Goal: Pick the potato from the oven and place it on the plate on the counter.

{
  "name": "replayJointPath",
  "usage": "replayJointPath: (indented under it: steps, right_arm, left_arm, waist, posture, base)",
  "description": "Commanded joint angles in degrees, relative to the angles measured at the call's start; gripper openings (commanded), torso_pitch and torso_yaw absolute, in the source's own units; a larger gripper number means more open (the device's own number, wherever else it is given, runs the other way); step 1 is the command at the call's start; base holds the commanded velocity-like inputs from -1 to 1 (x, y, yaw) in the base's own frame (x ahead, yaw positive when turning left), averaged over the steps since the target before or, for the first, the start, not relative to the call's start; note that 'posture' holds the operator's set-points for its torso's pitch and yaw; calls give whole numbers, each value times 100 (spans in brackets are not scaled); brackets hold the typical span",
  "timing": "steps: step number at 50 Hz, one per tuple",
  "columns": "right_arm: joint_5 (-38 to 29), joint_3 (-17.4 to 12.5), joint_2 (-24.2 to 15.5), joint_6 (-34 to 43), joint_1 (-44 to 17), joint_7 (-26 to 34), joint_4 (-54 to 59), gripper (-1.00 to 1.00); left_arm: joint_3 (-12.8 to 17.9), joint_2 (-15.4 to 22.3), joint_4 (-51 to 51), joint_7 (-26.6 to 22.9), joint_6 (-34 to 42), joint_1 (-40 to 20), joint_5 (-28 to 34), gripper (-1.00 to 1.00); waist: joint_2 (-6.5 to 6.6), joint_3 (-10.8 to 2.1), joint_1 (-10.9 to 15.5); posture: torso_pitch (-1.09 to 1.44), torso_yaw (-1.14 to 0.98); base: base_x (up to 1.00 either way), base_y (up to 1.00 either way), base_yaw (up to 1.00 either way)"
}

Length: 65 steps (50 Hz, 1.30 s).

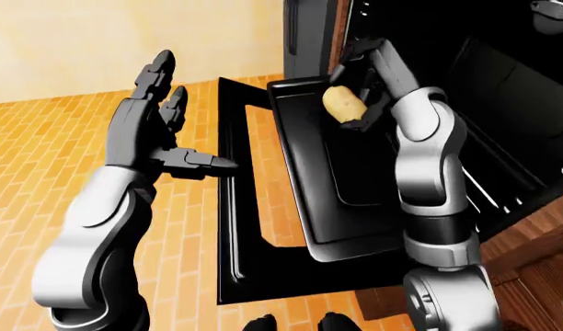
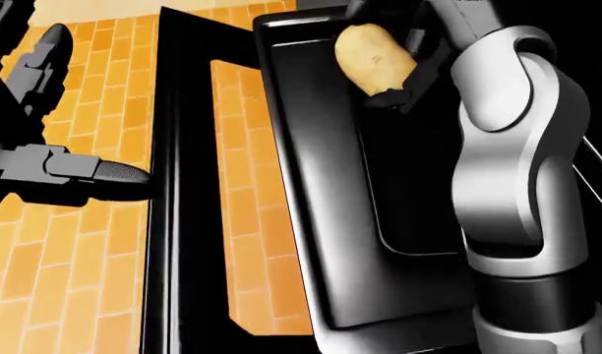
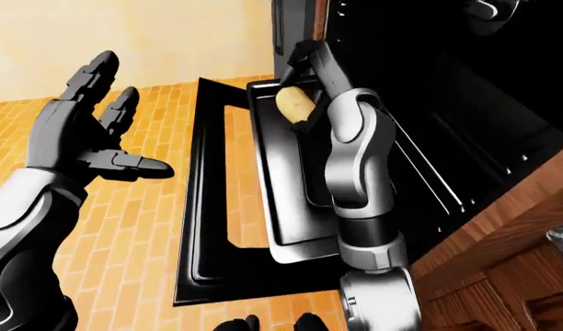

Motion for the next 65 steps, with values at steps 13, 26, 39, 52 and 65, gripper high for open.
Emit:
replayJointPath:
  steps: [13, 26, 39, 52, 65]
  right_arm:
    - [44, -27, -70, 90, -188, -18, -429, -100]
    - [129, -42, 3, -33, -145, -50, -495, -100]
    - [219, -61, -52, 54, -128, 39, -823, -100]
    - [345, -120, -160, 183, -259, 85, -893, -100]
    - [384, -157, -302, 323, -426, 187, -930, -100]
  left_arm:
    - [-2, 18, -143, -37, -181, -148, 26, 100]
    - [-18, 14, -130, -54, -230, -113, 49, 100]
    - [-33, -13, -219, -62, -122, -157, 80, 100]
    - [-93, -56, -251, -62, -117, -146, 127, 100]
    - [-99, -75, -383, -65, 31, -205, 142, 100]
  waist:
    - [-360, 17, -26]
    - [-295, 76, -165]
    - [-301, 128, 76]
    - [426, 212, 26]
    - [-128, 260, 493]
  posture:
    - [140, 0]
    - [140, 0]
    - [140, 0]
    - [140, 0]
    - [140, 0]
  base:
    - [-62, -26, 0]
    - [-46, -12, 0]
    - [0, -3, -92]
    - [0, 0, -100]
    - [0, -6, -92]
